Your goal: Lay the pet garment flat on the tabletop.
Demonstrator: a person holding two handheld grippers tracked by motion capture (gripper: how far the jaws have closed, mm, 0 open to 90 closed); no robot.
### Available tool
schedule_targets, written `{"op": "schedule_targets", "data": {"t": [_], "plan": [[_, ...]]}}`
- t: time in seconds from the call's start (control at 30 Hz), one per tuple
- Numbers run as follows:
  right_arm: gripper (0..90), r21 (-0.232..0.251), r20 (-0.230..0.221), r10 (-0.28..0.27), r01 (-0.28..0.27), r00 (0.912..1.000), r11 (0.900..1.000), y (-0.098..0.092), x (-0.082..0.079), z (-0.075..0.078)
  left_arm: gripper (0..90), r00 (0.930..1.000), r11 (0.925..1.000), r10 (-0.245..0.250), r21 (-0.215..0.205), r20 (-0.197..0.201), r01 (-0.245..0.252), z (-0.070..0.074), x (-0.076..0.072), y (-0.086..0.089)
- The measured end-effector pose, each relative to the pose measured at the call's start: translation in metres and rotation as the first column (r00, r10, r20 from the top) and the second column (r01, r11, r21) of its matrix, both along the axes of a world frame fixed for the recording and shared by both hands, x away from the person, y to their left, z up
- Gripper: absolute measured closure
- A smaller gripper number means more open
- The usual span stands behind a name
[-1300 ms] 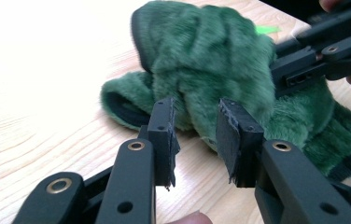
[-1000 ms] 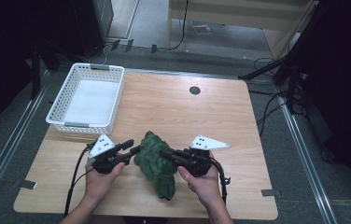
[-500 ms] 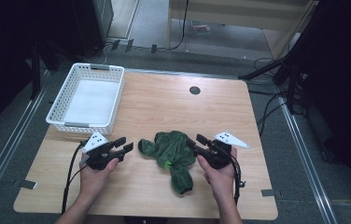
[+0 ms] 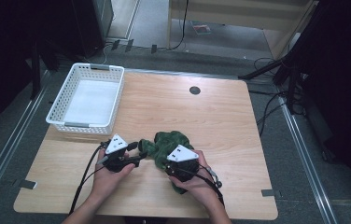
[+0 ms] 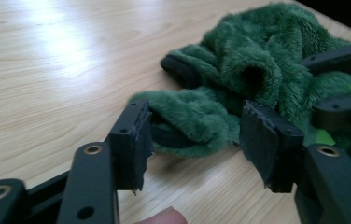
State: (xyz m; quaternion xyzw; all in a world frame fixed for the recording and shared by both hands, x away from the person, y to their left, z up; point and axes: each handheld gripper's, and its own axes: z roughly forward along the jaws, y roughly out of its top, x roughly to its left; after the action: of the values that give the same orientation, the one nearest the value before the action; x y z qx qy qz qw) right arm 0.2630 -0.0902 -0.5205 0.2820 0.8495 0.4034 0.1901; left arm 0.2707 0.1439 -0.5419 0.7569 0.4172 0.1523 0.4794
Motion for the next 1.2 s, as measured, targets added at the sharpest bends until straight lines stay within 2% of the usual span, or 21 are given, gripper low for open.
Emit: {"op": "schedule_targets", "data": {"t": [0.07,0.13,0.27,0.33,0.37,0.4,0.43,0.47,0.5,0.53,0.57,0.63,0.7,0.77,0.87,0.93,0.97,1.03,1.13,1.17,1.2], "plan": [[79.8,0.029,-0.02,0.018,-0.018,0.9996,0.999,-0.003,0.001,0.001,44.7,0.9999,0.9986,-0.01,0.051,0.01,0.01,-0.005,0.002,-0.008],[81.4,0.08,-0.03,0.041,-0.039,0.9987,0.996,-0.006,0.001,0.008,53.5,0.9998,0.995,-0.008,0.099,-0.015,0.01,-0.008,0.004,-0.013],[81.4,0.256,-0.033,0.085,-0.074,0.9958,0.964,-0.016,0.01,0.039,77.8,0.9983,0.9943,-0.038,0.098,-0.044,0.043,-0.007,0.005,-0.011],[79.8,0.317,-0.007,0.027,-0.023,0.9996,0.948,-0.023,0.022,0.06,81.9,0.9972,0.9933,-0.051,0.101,-0.056,0.056,-0.007,0.004,-0.009],[73.7,0.354,-0.002,-0.057,0.054,0.9983,0.934,-0.028,0.031,0.069,82.8,0.9965,0.9934,-0.053,0.098,-0.065,0.059,-0.006,0.004,-0.007],[63.3,0.402,-0.023,-0.177,0.171,0.9839,0.899,-0.035,0.042,0.076,83.3,0.9959,0.9935,-0.058,0.094,-0.07,0.064,-0.006,0.004,-0.005],[55.8,0.442,-0.066,-0.298,0.296,0.9523,0.847,-0.043,0.055,0.08,83.4,0.9956,0.9941,-0.056,0.088,-0.075,0.063,-0.006,0.004,-0.003],[52.3,0.444,-0.128,-0.403,0.416,0.9061,0.794,-0.053,0.067,0.082,83.4,0.9952,0.9947,-0.058,0.08,-0.079,0.065,-0.005,0.003,-0.001],[47.3,0.43,-0.183,-0.473,0.503,0.8616,0.75,-0.062,0.075,0.081,83.3,0.995,0.995,-0.057,0.077,-0.081,0.064,-0.006,0.002,0.001],[44.3,0.431,-0.207,-0.492,0.531,0.8454,0.73,-0.069,0.078,0.081,83.2,0.9947,0.9949,-0.061,0.075,-0.083,0.067,-0.006,0.002,0.003],[44.3,0.439,-0.206,-0.478,0.517,0.8541,0.735,-0.073,0.076,0.081,83.2,0.9941,0.9947,-0.07,0.07,-0.084,0.076,-0.006,0.001,0.005],[43.4,0.426,-0.159,-0.429,0.454,0.8893,0.783,-0.072,0.064,0.075,83.1,0.9928,0.9938,-0.087,0.062,-0.082,0.092,-0.006,0.0,0.007],[41.0,0.377,-0.143,-0.391,0.415,0.9092,0.828,-0.066,0.053,0.061,83.1,0.9922,0.9926,-0.1,0.061,-0.075,0.105,-0.007,-0.001,0.006],[41.0,0.327,-0.165,-0.348,0.384,0.923,0.863,-0.061,0.046,0.041,83.8,0.9891,0.9898,-0.122,0.063,-0.082,0.128,-0.007,-0.003,0.005],[43.3,0.26,-0.226,-0.337,0.39,0.9141,0.883,-0.058,0.042,0.007,84.6,0.9816,0.9838,-0.161,0.064,-0.103,0.168,-0.006,-0.007,0.005],[42.8,0.185,-0.238,-0.345,0.391,0.908,0.902,-0.056,0.043,-0.003,85.0,0.9735,0.9771,-0.195,0.062,-0.119,0.203,-0.007,-0.013,0.007],[44.0,0.168,-0.228,-0.358,0.399,0.9053,0.901,-0.057,0.042,-0.004,85.1,0.9686,0.9724,-0.214,0.067,-0.127,0.224,-0.007,-0.016,0.008],[49.3,0.176,-0.227,-0.401,0.442,0.8877,0.879,-0.064,0.042,-0.003,85.3,0.9517,0.9574,-0.273,0.058,-0.14,0.283,-0.007,-0.022,0.01],[48.0,0.181,-0.233,-0.495,0.537,0.8375,0.824,-0.078,0.044,-0.001,82.3,0.9046,0.9121,-0.403,0.022,-0.14,0.409,-0.002,-0.027,0.014],[47.0,0.174,-0.218,-0.537,0.574,0.8147,0.8,-0.082,0.043,0.001,79.4,0.893,0.9006,-0.431,-0.002,-0.129,0.435,0.002,-0.028,0.016],[45.5,0.196,-0.192,-0.573,0.603,0.7967,0.773,-0.087,0.04,0.005,74.1,0.8894,0.8956,-0.444,-0.031,-0.108,0.444,0.005,-0.028,0.019]]}}
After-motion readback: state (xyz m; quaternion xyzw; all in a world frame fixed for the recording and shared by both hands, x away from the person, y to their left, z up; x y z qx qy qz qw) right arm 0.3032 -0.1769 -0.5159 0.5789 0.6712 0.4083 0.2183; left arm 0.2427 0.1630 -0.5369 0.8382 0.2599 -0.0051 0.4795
